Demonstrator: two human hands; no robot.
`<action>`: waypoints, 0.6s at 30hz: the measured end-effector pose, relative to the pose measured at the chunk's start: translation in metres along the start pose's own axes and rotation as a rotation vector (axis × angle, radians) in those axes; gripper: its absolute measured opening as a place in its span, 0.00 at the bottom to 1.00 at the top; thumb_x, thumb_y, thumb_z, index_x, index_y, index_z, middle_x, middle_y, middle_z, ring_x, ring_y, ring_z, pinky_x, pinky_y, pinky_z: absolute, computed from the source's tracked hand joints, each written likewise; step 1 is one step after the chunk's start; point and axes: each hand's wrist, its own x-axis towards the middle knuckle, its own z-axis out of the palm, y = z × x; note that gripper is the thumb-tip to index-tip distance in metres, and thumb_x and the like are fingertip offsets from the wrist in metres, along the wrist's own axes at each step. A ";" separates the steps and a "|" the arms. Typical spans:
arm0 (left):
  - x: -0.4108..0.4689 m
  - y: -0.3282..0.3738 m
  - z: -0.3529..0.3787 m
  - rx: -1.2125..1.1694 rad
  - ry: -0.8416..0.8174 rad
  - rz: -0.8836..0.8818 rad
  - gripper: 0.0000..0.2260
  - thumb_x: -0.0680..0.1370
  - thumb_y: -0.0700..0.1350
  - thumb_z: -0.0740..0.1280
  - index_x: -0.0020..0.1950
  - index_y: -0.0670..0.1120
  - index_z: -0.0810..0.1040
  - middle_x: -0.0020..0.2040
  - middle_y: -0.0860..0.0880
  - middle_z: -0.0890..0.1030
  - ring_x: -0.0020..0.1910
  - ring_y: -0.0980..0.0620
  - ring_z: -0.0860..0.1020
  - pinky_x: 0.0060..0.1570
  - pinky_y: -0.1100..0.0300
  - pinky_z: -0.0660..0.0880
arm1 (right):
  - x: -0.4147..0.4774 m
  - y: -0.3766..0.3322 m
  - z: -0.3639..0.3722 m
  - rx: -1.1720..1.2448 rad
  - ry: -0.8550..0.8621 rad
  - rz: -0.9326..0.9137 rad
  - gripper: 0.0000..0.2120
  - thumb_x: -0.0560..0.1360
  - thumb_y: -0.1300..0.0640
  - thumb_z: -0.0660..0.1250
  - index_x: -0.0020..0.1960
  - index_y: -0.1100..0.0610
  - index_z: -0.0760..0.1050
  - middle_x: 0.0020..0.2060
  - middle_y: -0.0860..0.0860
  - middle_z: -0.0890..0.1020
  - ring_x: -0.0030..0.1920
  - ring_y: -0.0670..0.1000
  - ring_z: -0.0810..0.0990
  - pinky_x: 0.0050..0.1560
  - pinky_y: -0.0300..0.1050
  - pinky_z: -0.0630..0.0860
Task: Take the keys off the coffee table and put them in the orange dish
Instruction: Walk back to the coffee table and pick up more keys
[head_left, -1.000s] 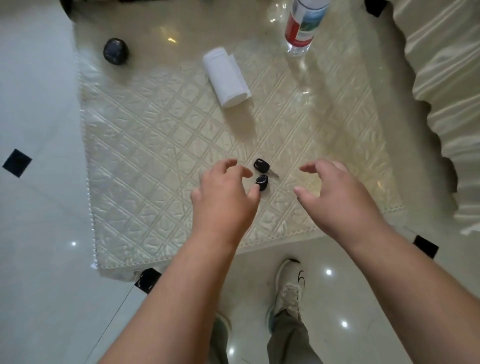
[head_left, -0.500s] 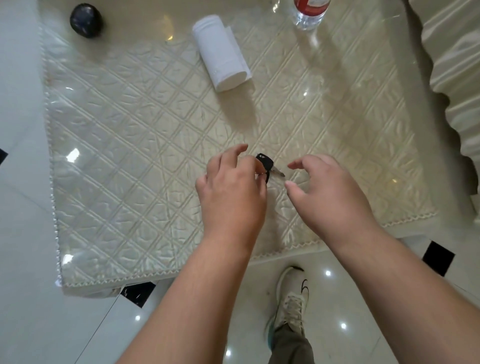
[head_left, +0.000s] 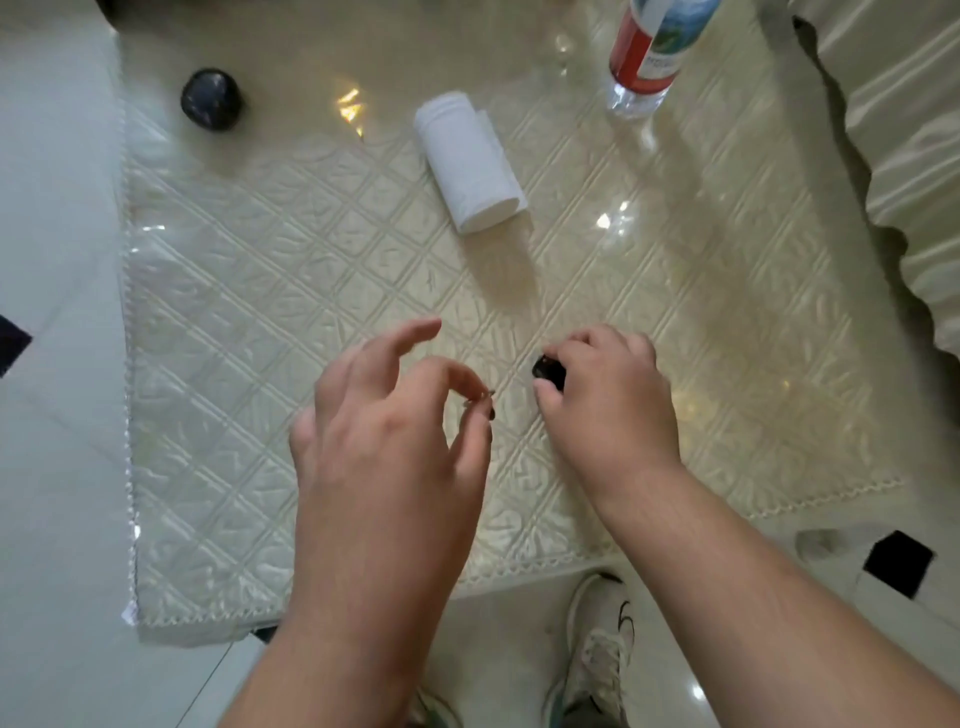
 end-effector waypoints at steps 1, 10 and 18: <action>0.000 -0.001 0.000 0.003 -0.003 -0.003 0.05 0.74 0.54 0.70 0.46 0.60 0.76 0.66 0.60 0.71 0.67 0.53 0.66 0.56 0.50 0.60 | 0.000 -0.002 0.002 -0.036 0.016 -0.004 0.10 0.75 0.50 0.67 0.55 0.49 0.80 0.52 0.45 0.78 0.57 0.53 0.71 0.50 0.50 0.68; 0.004 -0.001 -0.015 -0.013 -0.002 -0.015 0.04 0.75 0.54 0.69 0.48 0.59 0.77 0.68 0.60 0.70 0.68 0.55 0.64 0.57 0.51 0.60 | 0.008 -0.013 -0.013 -0.052 0.000 -0.020 0.05 0.73 0.47 0.70 0.46 0.47 0.78 0.40 0.45 0.81 0.50 0.55 0.75 0.49 0.51 0.65; 0.018 0.039 -0.084 -0.030 0.040 0.056 0.03 0.74 0.55 0.68 0.47 0.59 0.77 0.68 0.60 0.70 0.67 0.54 0.65 0.54 0.51 0.60 | -0.005 -0.041 -0.111 0.054 0.122 -0.099 0.06 0.75 0.49 0.69 0.50 0.47 0.82 0.41 0.45 0.84 0.48 0.54 0.79 0.51 0.51 0.72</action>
